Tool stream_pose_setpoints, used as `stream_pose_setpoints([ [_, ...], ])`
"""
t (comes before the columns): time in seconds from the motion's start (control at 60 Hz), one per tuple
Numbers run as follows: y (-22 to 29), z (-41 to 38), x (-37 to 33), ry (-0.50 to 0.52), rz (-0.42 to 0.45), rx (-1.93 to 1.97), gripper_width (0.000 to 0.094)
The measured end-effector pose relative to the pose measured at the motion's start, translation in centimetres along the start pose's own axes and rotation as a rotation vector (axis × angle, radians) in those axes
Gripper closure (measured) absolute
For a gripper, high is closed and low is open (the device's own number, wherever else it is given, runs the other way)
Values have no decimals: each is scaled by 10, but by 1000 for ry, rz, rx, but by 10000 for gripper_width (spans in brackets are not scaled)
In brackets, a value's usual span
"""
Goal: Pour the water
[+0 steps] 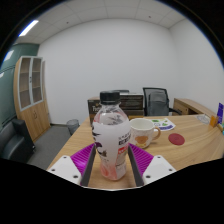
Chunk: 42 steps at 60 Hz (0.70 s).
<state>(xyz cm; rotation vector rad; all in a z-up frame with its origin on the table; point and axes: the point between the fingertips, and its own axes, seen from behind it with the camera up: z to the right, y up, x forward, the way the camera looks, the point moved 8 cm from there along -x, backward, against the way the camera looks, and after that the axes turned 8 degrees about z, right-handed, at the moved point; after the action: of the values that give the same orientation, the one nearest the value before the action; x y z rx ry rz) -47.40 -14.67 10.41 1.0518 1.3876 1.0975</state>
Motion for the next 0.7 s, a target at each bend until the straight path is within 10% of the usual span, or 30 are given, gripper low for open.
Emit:
stream_pose_setpoints([
  [0.317, 1, 0, 14, -20, 41, -68, 645],
  [0.7, 70, -28, 43, 43, 93, 335, 647],
])
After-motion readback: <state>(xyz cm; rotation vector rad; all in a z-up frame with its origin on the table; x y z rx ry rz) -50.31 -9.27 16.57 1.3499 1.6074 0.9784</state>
